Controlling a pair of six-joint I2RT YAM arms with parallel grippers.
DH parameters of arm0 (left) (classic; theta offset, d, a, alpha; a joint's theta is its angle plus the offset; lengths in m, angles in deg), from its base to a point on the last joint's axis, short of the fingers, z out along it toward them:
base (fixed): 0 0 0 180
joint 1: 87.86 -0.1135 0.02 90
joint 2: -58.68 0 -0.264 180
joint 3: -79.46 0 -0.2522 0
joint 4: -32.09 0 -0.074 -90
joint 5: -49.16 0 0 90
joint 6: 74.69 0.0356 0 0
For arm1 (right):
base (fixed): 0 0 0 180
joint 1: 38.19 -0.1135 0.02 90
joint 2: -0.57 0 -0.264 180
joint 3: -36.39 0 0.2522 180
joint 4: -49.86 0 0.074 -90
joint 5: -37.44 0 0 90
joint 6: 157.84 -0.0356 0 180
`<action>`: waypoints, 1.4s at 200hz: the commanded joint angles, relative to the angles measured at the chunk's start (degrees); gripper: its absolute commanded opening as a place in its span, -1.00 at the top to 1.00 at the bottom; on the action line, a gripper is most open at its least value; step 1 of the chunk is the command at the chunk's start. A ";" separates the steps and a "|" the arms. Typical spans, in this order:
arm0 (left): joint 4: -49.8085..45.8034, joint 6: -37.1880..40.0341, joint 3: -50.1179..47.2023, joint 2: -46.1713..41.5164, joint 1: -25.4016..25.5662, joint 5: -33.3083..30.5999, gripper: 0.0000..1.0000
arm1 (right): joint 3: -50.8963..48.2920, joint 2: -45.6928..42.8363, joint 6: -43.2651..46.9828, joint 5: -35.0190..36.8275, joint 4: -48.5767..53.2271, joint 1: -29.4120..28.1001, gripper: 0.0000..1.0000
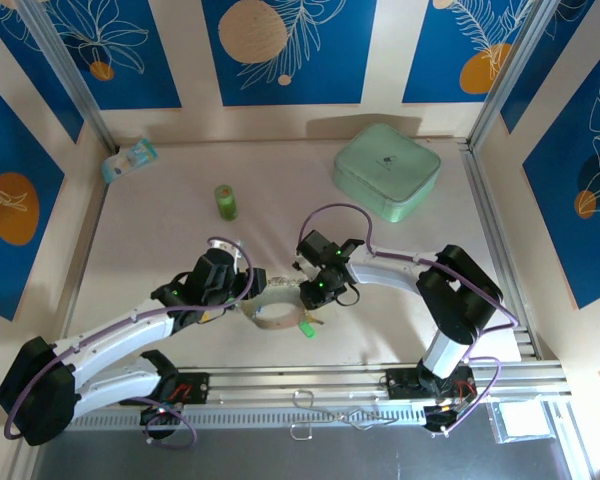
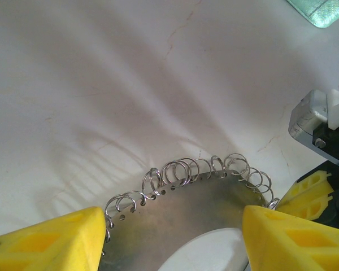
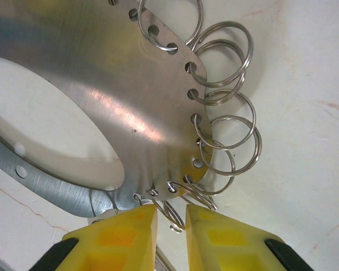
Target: Put the keys on the keyring
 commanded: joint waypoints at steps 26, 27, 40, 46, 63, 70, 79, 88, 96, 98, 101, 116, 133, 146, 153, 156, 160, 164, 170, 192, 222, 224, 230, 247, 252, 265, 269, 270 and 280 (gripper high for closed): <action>-0.66 1.17 1.66 0.02 0.10 -0.52 -0.29 | 1.58 1.10 1.00 -2.49 0.75 -0.66 0.56; -0.67 1.14 1.66 0.02 0.10 -0.52 -0.29 | 1.58 1.14 1.01 -2.50 0.79 -0.66 0.56; -0.76 1.14 1.66 0.07 0.06 -0.52 -0.29 | 1.58 1.10 1.02 -2.42 0.83 -0.66 0.56; -0.68 1.14 1.64 0.02 0.07 -0.52 -0.29 | 1.58 1.16 1.09 -2.34 0.83 -0.65 0.57; -0.74 1.13 1.66 0.02 0.09 -0.52 -0.29 | 1.76 1.12 1.11 -1.84 1.06 -0.73 0.63; -0.76 1.15 1.75 -0.03 0.09 -0.52 -0.29 | 1.85 1.01 1.18 -1.57 1.26 -0.81 0.66; -0.89 1.14 1.75 -0.14 0.05 -0.61 -0.29 | 1.93 0.88 1.28 -1.30 1.66 -0.85 0.69; -1.04 1.23 1.74 -0.24 0.09 -0.70 -0.29 | 1.85 0.68 1.42 -0.89 2.08 -1.18 0.73; -1.07 1.27 1.67 -0.33 0.09 -0.83 -0.29 | 1.63 0.38 1.52 -0.39 2.52 -1.47 0.75; -1.13 1.33 1.64 -0.29 0.09 -0.86 -0.29 | 1.55 0.26 1.54 -0.29 2.64 -1.52 0.76; -1.18 1.32 1.66 -0.33 0.09 -0.87 -0.29 | 1.47 0.16 1.49 -0.07 2.80 -1.62 0.76; -0.99 1.35 1.49 -0.34 0.09 -0.98 -0.29 | 0.78 -0.64 1.35 0.97 3.53 -2.14 0.79; -0.63 1.29 1.36 -0.16 0.09 -0.89 -0.29 | -0.27 -1.50 0.94 1.34 3.91 -2.59 0.80; -0.57 1.22 1.35 0.10 0.10 -0.87 -0.29 | -1.01 -1.82 0.47 1.14 3.84 -2.76 0.80; -0.51 1.28 1.36 0.18 0.07 -0.78 -0.30 | -1.48 -1.81 0.26 0.89 3.83 -2.85 0.78; -0.46 1.25 1.47 0.19 0.09 -0.78 -0.29 | -1.58 -1.91 0.16 0.73 3.76 -2.85 0.77; -0.48 1.25 1.48 0.19 0.09 -0.78 -0.29 | -1.81 -1.94 0.02 0.54 3.69 -2.81 0.74; -0.41 1.21 1.46 0.24 0.04 -0.78 -0.29 | -1.93 -2.06 -0.14 0.26 3.61 -2.78 0.70; -0.40 1.24 1.48 0.28 0.09 -0.78 -0.29 | -2.23 -2.45 -0.26 -0.47 3.41 -2.68 0.64; -0.57 1.50 1.66 0.32 0.09 -0.85 -0.29 | -3.66 -6.07 -1.02 -6.97 0.42 -0.50 0.48; -0.60 1.78 1.84 0.28 0.10 -0.96 -0.29 | -5.27 -10.97 -1.67 -12.62 -3.10 3.16 0.38; -0.61 1.75 1.84 0.28 0.05 -0.96 -0.29 | -5.34 -11.08 -1.63 -12.79 -3.16 3.37 0.38; -0.59 1.74 1.81 0.32 0.09 -0.96 -0.29 | -5.54 -11.37 -1.70 -12.92 -3.23 4.00 0.39; -0.41 1.69 1.75 0.35 0.08 -0.95 -0.29 | -5.87 -11.01 -1.63 -12.04 -2.92 5.50 0.39; -0.41 1.66 1.75 0.37 0.09 -0.96 -0.29 | -5.79 -10.61 -1.54 -11.63 -2.72 5.79 0.40; -0.43 1.78 1.83 0.46 0.07 -0.87 -0.29 | -5.45 -9.69 -1.39 -10.93 -2.46 6.22 0.42; -0.55 1.81 1.91 0.46 0.09 -0.87 -0.29 | -5.45 -9.47 -1.31 -10.70 -2.47 6.20 0.42; -0.57 1.82 1.92 0.46 0.09 -0.87 -0.29 | -5.40 -9.42 -1.29 -10.61 -2.49 6.20 0.42; -0.67 1.84 2.01 0.37 0.05 -0.83 -0.29 | -5.28 -8.77 -0.88 -9.89 -2.60 6.20 0.42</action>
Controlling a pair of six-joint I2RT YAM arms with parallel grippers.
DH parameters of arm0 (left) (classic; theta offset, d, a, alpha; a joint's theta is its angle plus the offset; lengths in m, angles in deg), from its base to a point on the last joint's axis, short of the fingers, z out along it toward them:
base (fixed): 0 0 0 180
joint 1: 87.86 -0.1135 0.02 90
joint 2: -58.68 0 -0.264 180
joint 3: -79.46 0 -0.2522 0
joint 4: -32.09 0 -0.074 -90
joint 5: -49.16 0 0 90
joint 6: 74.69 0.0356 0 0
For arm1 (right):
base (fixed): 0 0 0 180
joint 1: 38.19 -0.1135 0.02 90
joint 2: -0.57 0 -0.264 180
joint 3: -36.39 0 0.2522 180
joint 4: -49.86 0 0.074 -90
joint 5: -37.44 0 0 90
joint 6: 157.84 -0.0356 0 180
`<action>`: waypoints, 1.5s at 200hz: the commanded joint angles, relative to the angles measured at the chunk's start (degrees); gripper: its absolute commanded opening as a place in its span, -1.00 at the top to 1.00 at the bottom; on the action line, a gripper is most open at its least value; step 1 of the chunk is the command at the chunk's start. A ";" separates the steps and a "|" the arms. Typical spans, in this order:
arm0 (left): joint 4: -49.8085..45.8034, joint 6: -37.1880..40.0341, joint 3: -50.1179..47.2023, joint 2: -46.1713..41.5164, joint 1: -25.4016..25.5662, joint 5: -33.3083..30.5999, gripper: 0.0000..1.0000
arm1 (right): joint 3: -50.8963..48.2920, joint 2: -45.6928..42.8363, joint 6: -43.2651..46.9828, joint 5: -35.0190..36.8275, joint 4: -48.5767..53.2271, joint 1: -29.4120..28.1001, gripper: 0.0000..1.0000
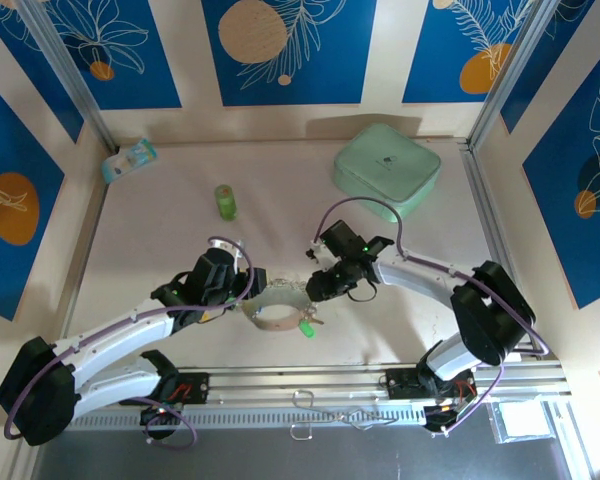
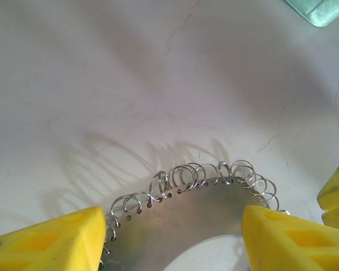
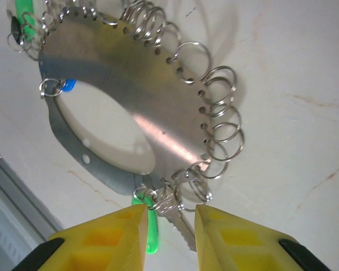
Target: Put the keys on the keyring
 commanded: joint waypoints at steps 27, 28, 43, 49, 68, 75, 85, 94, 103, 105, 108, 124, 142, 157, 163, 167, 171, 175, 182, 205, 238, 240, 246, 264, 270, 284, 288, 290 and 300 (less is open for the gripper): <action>-0.65 0.87 1.77 0.43 0.09 -0.83 -0.29 | 0.17 4.45 1.64 0.95 0.67 -0.05 0.43; -0.66 0.86 1.78 0.43 0.09 -0.83 -0.29 | 0.21 4.57 1.71 0.95 0.69 -0.03 0.43; -0.78 0.84 1.88 0.52 0.09 -0.79 -0.29 | 0.52 5.94 1.87 0.74 0.47 -0.17 0.43; -0.92 0.94 1.81 0.48 0.10 -0.82 -0.29 | 0.57 6.19 1.87 0.69 0.25 -0.25 0.42; -0.98 1.01 1.84 0.35 0.10 -0.92 -0.29 | 0.88 7.16 1.89 0.64 -0.11 -0.42 0.43; -1.01 0.98 1.74 0.35 0.10 -0.93 -0.29 | 1.05 7.44 1.96 0.35 -0.23 -0.49 0.43; -1.03 1.00 1.79 0.45 0.06 -0.92 -0.29 | 1.26 7.91 2.12 -0.51 -0.36 -0.60 0.43; -1.03 0.93 1.86 0.43 0.09 -0.92 -0.29 | 1.40 8.36 2.17 -0.95 -0.32 -0.77 0.43; -1.11 0.93 1.86 0.48 0.10 -0.91 -0.29 | 1.56 8.89 2.26 -1.02 -0.21 -0.92 0.42; -1.05 0.97 1.87 0.47 0.10 -0.91 -0.29 | 1.57 8.97 2.36 -1.05 -0.20 -0.98 0.42; -1.10 1.02 1.88 0.53 0.10 -0.92 -0.29 | 1.64 9.03 2.38 -1.17 -0.20 -1.02 0.42; -1.03 0.94 1.83 0.57 0.08 -0.92 -0.29 | 1.75 9.63 2.32 -1.33 -0.42 -1.15 0.42; -1.03 0.93 1.88 0.65 0.04 -0.92 -0.29 | 2.09 9.90 2.46 -1.69 -0.52 -1.33 0.45; -1.11 0.98 1.83 0.68 0.10 -0.92 -0.29 | 2.39 9.98 2.64 -2.02 -0.64 -1.49 0.48; -1.03 0.97 1.88 0.61 0.05 -0.92 -0.29 | 2.47 10.03 2.63 -2.11 -0.63 -1.45 0.50; -1.11 0.95 1.85 0.57 0.09 -0.92 -0.29 | 2.57 9.97 2.68 -2.18 -0.69 -1.57 0.51; -1.07 1.01 1.88 0.59 0.07 -0.92 -0.29 | 2.65 9.96 2.73 -2.23 -0.67 -1.58 0.53; -1.10 0.94 1.85 0.55 0.09 -0.92 -0.29 | 2.73 9.91 2.74 -2.25 -0.68 -1.67 0.54; -1.02 0.93 1.83 0.59 0.10 -0.92 -0.29 | 2.86 9.93 2.83 -2.22 -0.70 -1.75 0.57; -1.05 1.01 1.84 0.54 0.09 -0.92 -0.29 | 3.33 9.80 2.96 -1.98 -0.25 -2.09 0.67; -1.08 0.95 1.81 0.57 0.08 -1.00 -0.29 | 4.55 9.86 3.77 -0.27 1.43 -3.15 0.78; -1.11 0.93 1.86 0.53 0.09 -1.00 -0.29 | 4.61 9.80 3.86 -0.14 1.53 -3.21 0.78; -1.00 0.97 1.87 0.52 0.09 -1.00 -0.29 | 4.83 9.85 4.00 0.40 1.87 -3.41 0.79; -0.85 0.85 1.84 0.58 0.09 -0.92 -0.29 | 5.33 10.31 4.35 1.65 2.72 -3.95 0.79; -0.79 0.88 1.80 0.61 0.09 -0.92 -0.29 | 5.43 10.60 4.35 2.00 2.85 -4.03 0.79; -1.00 0.87 1.86 0.59 0.08 -0.92 -0.29 | 5.62 11.12 4.33 2.74 3.16 -4.22 0.78; -1.02 0.92 1.85 0.53 0.09 -0.89 -0.29 | 5.69 11.18 4.34 2.88 3.21 -4.28 0.78; -1.03 0.97 1.87 0.52 0.09 -0.91 -0.29 | 5.70 11.30 4.33 2.93 3.25 -4.31 0.78; -1.04 1.00 1.86 0.44 0.10 -1.00 -0.29 | 5.84 11.48 4.37 3.22 3.26 -4.47 0.76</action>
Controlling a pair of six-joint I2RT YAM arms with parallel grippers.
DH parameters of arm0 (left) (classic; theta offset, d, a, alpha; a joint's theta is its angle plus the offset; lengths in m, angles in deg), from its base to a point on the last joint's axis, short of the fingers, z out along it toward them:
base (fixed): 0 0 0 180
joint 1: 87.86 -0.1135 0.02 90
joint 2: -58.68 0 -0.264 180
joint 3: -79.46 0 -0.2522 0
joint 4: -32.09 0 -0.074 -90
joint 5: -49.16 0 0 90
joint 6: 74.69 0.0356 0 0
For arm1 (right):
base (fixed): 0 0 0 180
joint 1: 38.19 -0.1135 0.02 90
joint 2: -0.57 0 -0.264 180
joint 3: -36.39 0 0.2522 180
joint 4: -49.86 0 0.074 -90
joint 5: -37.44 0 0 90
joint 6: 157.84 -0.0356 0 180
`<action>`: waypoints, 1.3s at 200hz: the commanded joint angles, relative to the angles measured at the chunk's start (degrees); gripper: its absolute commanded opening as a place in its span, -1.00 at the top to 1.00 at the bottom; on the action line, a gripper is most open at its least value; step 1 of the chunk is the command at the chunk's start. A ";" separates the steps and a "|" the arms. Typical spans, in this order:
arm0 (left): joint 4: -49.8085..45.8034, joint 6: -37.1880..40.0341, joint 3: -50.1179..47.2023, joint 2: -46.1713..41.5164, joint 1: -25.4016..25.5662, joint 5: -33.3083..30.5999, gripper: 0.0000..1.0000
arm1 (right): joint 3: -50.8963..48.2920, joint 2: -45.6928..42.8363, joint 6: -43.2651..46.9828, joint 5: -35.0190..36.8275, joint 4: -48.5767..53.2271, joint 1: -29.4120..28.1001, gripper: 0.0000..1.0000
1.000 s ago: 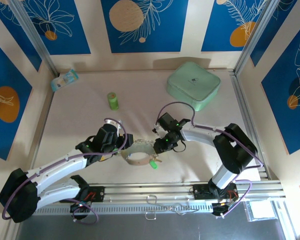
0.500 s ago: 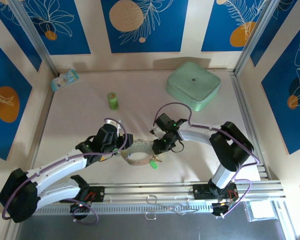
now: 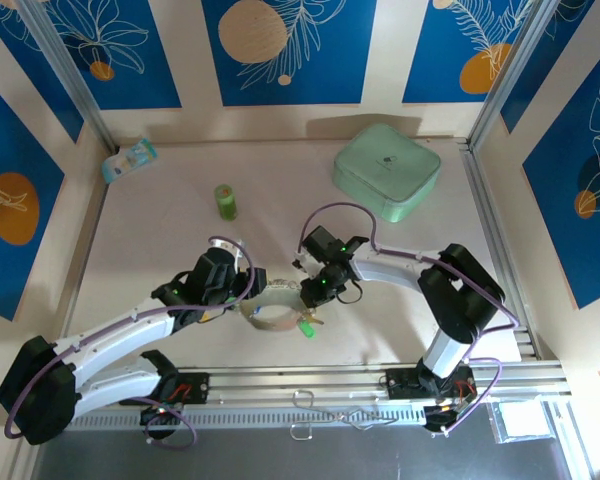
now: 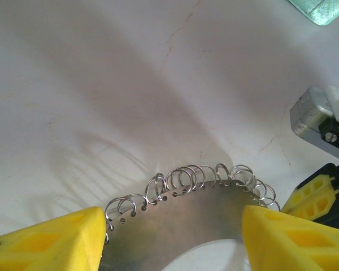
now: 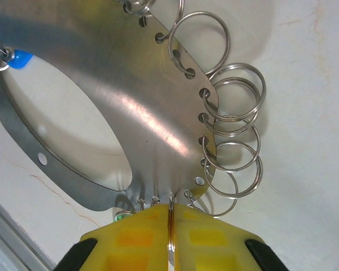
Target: Put the keys on the keyring
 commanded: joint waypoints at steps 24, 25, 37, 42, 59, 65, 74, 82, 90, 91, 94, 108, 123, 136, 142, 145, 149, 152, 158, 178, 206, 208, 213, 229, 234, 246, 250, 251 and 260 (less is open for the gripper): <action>-0.97 0.67 1.53 -0.07 0.09 -0.83 -0.29 | 1.85 1.77 0.80 1.29 2.21 -0.88 0.74; -1.01 0.71 1.53 -0.04 0.09 -0.87 -0.29 | 1.86 1.79 0.79 1.30 2.21 -0.88 0.73; -1.03 0.71 1.54 -0.02 0.10 -0.92 -0.29 | 2.04 2.06 0.88 1.30 2.25 -0.97 0.72; -0.97 0.67 1.61 -0.03 0.08 -0.92 -0.29 | 2.12 2.20 0.92 1.30 2.30 -0.99 0.71; -1.00 0.68 1.60 0.00 0.09 -0.92 -0.29 | 2.30 2.18 0.91 1.04 2.17 -1.06 0.70; -1.00 0.79 1.60 0.00 0.09 -0.92 -0.29 | 2.35 2.26 0.82 0.89 2.12 -1.15 0.70; -0.93 0.80 1.57 0.00 0.07 -0.92 -0.29 | 2.42 2.31 0.81 0.71 2.04 -1.23 0.69; -0.89 0.77 1.55 0.00 0.09 -0.92 -0.29 | 2.42 2.34 0.74 0.46 1.86 -1.26 0.69; -0.86 0.82 1.62 0.02 0.10 -0.92 -0.29 | 2.48 2.59 0.67 0.36 1.77 -1.31 0.69; -0.82 0.83 1.57 0.05 0.10 -0.92 -0.29 | 2.52 2.60 0.64 0.34 1.77 -1.32 0.69; -0.86 0.77 1.60 0.10 0.10 -0.92 -0.29 | 2.56 2.73 0.61 0.40 1.78 -1.36 0.69; -0.86 0.80 1.60 0.04 0.09 -0.87 -0.29 | 2.82 3.39 0.57 0.59 1.90 -1.41 0.69; -1.01 0.84 1.55 -0.04 0.09 -0.92 -0.29 | 3.18 3.85 0.58 0.76 2.29 -1.46 0.70; -1.21 0.85 1.62 -0.34 0.10 -1.09 -0.29 | 3.27 3.53 0.64 0.72 2.38 -1.58 0.76; -1.27 0.86 1.61 -0.43 0.10 -1.18 -0.29 | 3.36 3.34 0.65 0.81 2.46 -1.59 0.78; -1.23 0.89 1.56 -0.44 0.10 -1.18 -0.29 | 3.43 3.15 0.68 0.85 2.52 -1.59 0.80; -1.30 0.97 1.59 -0.52 0.10 -1.25 -0.29 | 3.49 2.95 0.74 0.93 2.65 -1.59 0.83; -1.27 0.97 1.60 -0.53 0.08 -1.27 -0.29 | 3.53 2.84 0.82 1.01 2.78 -1.59 0.84; -1.24 0.96 1.55 -0.53 0.09 -1.26 -0.29 | 3.62 2.48 0.85 1.27 3.03 -1.63 0.89; -1.80 1.75 1.97 -0.71 0.09 -1.74 -0.29 | 4.40 1.24 1.44 2.69 4.55 -1.92 0.99; -3.37 5.03 3.67 -1.69 0.10 -3.21 -0.29 | 5.79 -1.80 2.82 5.82 6.38 -2.79 1.00; -3.52 5.38 3.82 -1.70 0.05 -3.38 -0.29 | 5.92 -2.07 2.99 6.08 6.46 -2.88 1.00; -3.77 6.37 4.32 -2.05 0.09 -3.73 -0.29 | 6.20 -2.80 3.52 6.80 6.59 -3.12 1.00; -3.96 10.21 5.32 -3.43 0.09 -4.79 -0.30 | 6.98 -5.42 5.55 8.60 6.52 -3.87 1.00; -3.91 11.43 5.58 -3.95 0.09 -5.06 -0.31 | 7.25 -6.27 6.28 8.95 6.28 -4.06 1.00; -3.39 14.70 6.03 -5.31 0.09 -5.22 -0.31 | 7.70 -8.15 8.47 9.39 5.59 -4.46 1.00; -3.15 15.98 6.21 -5.70 0.09 -5.03 -0.31 | 7.86 -8.74 9.29 9.31 5.26 -4.49 1.00; -3.11 16.28 6.20 -5.84 0.09 -4.95 -0.31 | 7.90 -8.87 9.52 9.26 5.23 -4.49 1.00; -2.58 19.34 6.49 -6.88 0.10 -4.57 -0.30 | 8.42 -9.97 11.52 8.80 4.63 -4.50 1.00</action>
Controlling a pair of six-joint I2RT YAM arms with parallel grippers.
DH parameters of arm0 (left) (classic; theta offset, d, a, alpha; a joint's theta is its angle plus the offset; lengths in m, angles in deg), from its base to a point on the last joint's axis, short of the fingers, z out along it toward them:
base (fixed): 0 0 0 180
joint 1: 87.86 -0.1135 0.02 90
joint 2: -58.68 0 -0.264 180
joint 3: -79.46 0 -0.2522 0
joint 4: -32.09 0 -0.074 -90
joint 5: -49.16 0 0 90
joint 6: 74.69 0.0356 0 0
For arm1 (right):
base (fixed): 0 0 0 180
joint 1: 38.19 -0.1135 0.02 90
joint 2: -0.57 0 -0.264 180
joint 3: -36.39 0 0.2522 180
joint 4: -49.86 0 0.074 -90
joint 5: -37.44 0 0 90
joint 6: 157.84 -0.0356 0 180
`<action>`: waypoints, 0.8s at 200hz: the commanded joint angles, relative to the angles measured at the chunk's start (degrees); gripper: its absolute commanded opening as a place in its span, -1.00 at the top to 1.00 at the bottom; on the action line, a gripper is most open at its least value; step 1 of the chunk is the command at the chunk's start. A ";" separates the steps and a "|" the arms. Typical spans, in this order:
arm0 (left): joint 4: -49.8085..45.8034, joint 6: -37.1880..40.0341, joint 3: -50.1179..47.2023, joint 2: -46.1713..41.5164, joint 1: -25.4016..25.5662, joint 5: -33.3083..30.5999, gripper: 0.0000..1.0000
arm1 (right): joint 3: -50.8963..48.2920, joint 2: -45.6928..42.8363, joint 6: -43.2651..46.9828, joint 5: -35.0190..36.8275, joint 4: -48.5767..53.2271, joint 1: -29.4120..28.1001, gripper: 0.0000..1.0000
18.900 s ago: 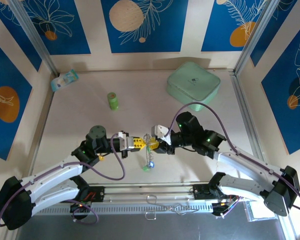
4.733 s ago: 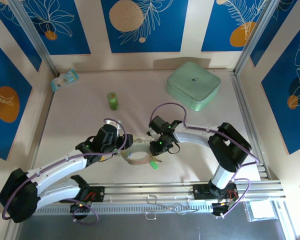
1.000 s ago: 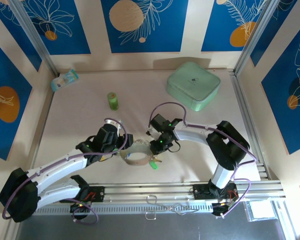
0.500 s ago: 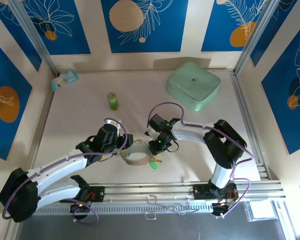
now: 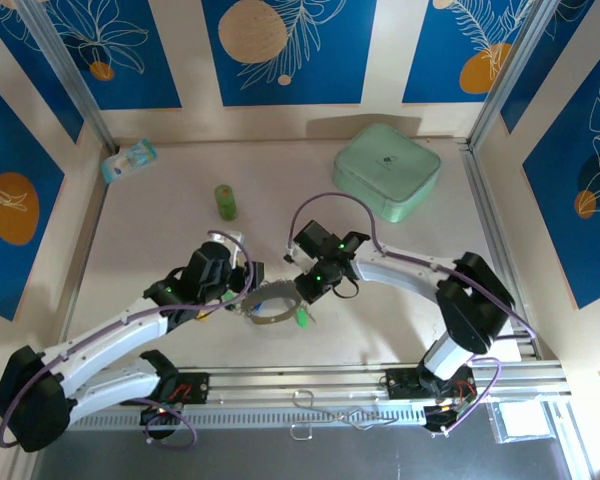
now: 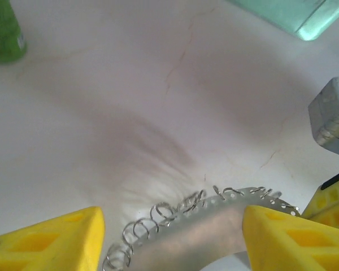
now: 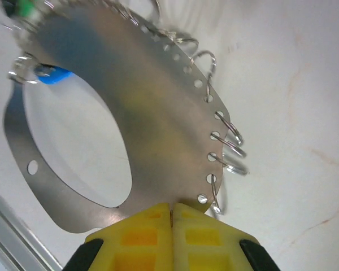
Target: Put the keys on the keyring
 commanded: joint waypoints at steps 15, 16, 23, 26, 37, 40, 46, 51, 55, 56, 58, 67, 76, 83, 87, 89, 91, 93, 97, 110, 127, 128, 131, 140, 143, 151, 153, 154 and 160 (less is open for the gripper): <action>1.34 14.43 3.12 -4.56 0.10 0.62 -0.29 | 3.57 -5.55 9.29 -0.19 -1.20 -0.44 1.00; 1.39 14.78 3.15 -4.62 0.10 0.74 -0.29 | 3.67 -5.66 9.52 -0.29 -1.26 -0.46 1.00; 1.56 17.45 3.68 -5.30 0.03 2.09 -0.28 | 4.21 -6.21 11.00 -0.68 -1.61 -0.47 1.00; 1.67 18.44 3.84 -5.57 0.09 2.67 -0.27 | 4.40 -6.47 11.72 -0.92 -1.73 -0.47 1.00; 1.46 22.06 4.72 -6.28 0.10 4.24 -0.26 | 5.34 -7.35 14.06 -1.63 -2.10 -0.38 1.00; 1.25 23.01 5.02 -6.45 0.10 4.65 -0.25 | 5.59 -7.59 14.69 -1.82 -2.23 -0.31 1.00; 0.84 24.90 5.56 -6.67 0.10 5.74 -0.25 | 6.05 -8.09 15.83 -2.32 -2.56 -0.07 1.00; 0.43 26.60 5.99 -6.63 0.05 6.87 -0.24 | 6.28 -8.63 16.64 -2.79 -2.95 0.11 1.00; 0.00 28.32 6.35 -6.62 0.09 7.75 -0.23 | 6.46 -9.01 17.32 -3.45 -3.30 0.39 1.00; -0.07 28.72 6.43 -6.57 0.09 8.00 -0.22 | 6.52 -9.11 17.48 -3.64 -3.37 0.44 1.00; -0.30 29.45 6.61 -6.61 0.09 8.36 -0.22 | 6.61 -9.31 17.83 -4.06 -3.48 0.53 1.00; -1.50 32.24 7.63 -6.00 0.01 9.30 -0.16 | 6.74 -10.23 19.14 -6.28 -4.46 1.21 1.00; -3.00 34.77 8.94 -5.34 -0.04 10.58 -0.10 | 6.71 -11.20 20.55 -8.51 -5.36 1.84 1.00; -4.30 36.83 10.04 -4.56 -0.08 12.46 -0.08 | 6.75 -11.81 21.78 -10.19 -5.91 2.22 1.00; -5.03 37.98 10.61 -4.08 -0.05 13.60 -0.07 | 6.69 -12.06 22.60 -11.37 -6.05 2.40 1.00; -5.34 38.49 10.92 -3.78 -0.07 14.11 -0.06 | 6.67 -12.31 23.06 -11.95 -6.07 2.47 1.00; -5.64 38.88 11.20 -3.54 -0.08 14.62 -0.03 | 6.60 -12.50 23.55 -12.51 -6.27 2.55 1.00; -5.89 39.44 11.47 -3.25 -0.15 15.11 0.00 | 6.52 -12.64 24.00 -12.98 -6.38 2.60 1.00; -6.50 40.27 12.00 -2.61 -0.19 16.07 0.05 | 6.27 -12.98 24.98 -13.82 -6.76 2.61 1.00; -7.81 42.40 13.36 -0.69 -0.25 18.20 0.23 | 5.30 -14.27 27.63 -16.39 -7.67 2.83 1.00; -7.19 44.16 13.99 0.83 -0.43 20.59 0.37 | 4.32 -15.46 29.96 -19.08 -8.09 3.58 1.00; -7.09 44.28 13.99 0.89 -0.43 20.79 0.37 | 4.26 -15.54 30.04 -19.19 -8.04 3.62 1.00; -6.84 44.57 13.91 1.10 -0.51 21.42 0.38 | 4.13 -15.73 30.41 -19.71 -7.96 3.91 1.00; -5.74 45.22 13.58 1.50 -0.65 22.93 0.39 | 4.03 -16.07 31.02 -20.82 -7.65 4.40 1.00; -5.35 45.46 13.49 1.62 -0.69 23.46 0.41 | 4.03 -16.17 31.19 -21.04 -7.56 4.44 1.00; -4.59 46.11 13.01 2.01 -0.87 25.02 0.44 | 4.03 -16.32 31.80 -21.77 -7.13 4.85 1.00; -4.48 46.21 12.95 2.11 -0.91 25.45 0.45 | 3.96 -16.36 31.95 -21.95 -7.08 4.88 1.00; -4.38 46.27 12.94 2.14 -0.94 25.64 0.45 | 3.95 -16.38 32.01 -21.98 -7.01 4.89 1.00; -3.99 46.49 12.64 2.38 -1.09 26.76 0.46 | 3.94 -16.45 32.38 -22.27 -6.73 5.13 1.00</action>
